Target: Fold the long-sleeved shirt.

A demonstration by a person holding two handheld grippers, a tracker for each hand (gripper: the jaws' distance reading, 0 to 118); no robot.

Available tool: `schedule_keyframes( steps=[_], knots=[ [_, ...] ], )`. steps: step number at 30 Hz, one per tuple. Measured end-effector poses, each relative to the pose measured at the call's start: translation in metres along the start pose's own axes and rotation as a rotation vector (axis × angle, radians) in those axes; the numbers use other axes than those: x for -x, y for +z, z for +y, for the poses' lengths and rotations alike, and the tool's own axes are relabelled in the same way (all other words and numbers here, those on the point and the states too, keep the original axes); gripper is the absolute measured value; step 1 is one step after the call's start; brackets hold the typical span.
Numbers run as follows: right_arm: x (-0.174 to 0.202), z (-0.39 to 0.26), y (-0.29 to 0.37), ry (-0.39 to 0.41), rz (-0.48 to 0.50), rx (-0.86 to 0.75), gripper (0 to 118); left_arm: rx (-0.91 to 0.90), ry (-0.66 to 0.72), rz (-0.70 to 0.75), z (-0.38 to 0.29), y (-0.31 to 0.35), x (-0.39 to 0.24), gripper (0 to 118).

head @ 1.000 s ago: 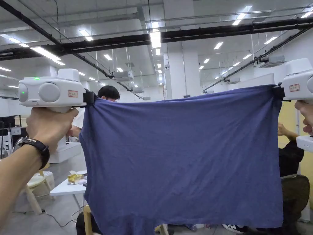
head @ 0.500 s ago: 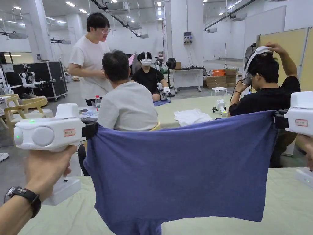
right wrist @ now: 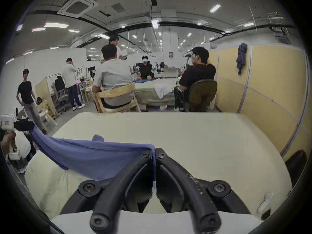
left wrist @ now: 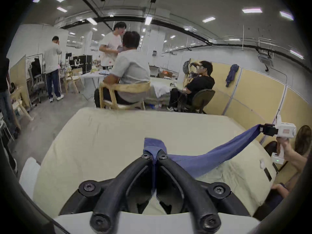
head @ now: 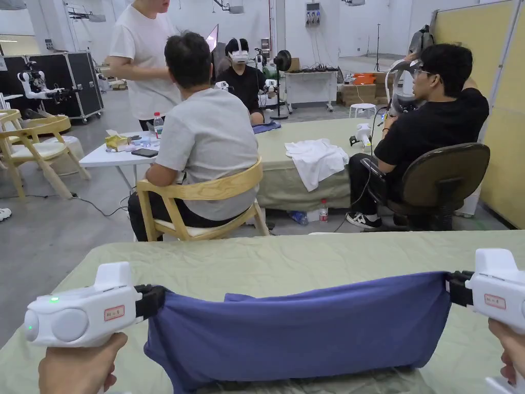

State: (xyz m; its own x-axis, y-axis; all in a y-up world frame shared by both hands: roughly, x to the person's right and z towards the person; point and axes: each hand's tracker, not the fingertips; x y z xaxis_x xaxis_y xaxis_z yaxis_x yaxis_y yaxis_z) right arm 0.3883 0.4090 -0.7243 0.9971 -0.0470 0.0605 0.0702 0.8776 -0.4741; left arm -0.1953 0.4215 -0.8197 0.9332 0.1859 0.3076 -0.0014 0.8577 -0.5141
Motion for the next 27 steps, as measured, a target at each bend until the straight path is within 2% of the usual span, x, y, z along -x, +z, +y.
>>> schedule_keyframes(
  steps=[5,11,19,21,27],
  knots=[
    [-0.005,-0.062,0.036,-0.035,0.006,0.069,4,0.054,0.088,-0.003,-0.06,0.042,-0.002,2],
    [-0.01,-0.137,0.084,-0.034,0.028,0.174,4,0.147,0.083,-0.017,-0.134,0.096,-0.012,2],
    [-0.012,-0.209,0.148,-0.024,0.074,0.29,4,0.223,0.078,0.006,-0.22,0.161,-0.011,2],
    [-0.013,-0.223,0.157,-0.027,0.092,0.316,4,0.232,0.133,0.0,-0.239,0.175,-0.011,2],
    [-0.006,-0.265,0.181,-0.031,0.098,0.387,4,0.319,0.159,0.01,-0.29,0.201,-0.009,2]
  ],
)
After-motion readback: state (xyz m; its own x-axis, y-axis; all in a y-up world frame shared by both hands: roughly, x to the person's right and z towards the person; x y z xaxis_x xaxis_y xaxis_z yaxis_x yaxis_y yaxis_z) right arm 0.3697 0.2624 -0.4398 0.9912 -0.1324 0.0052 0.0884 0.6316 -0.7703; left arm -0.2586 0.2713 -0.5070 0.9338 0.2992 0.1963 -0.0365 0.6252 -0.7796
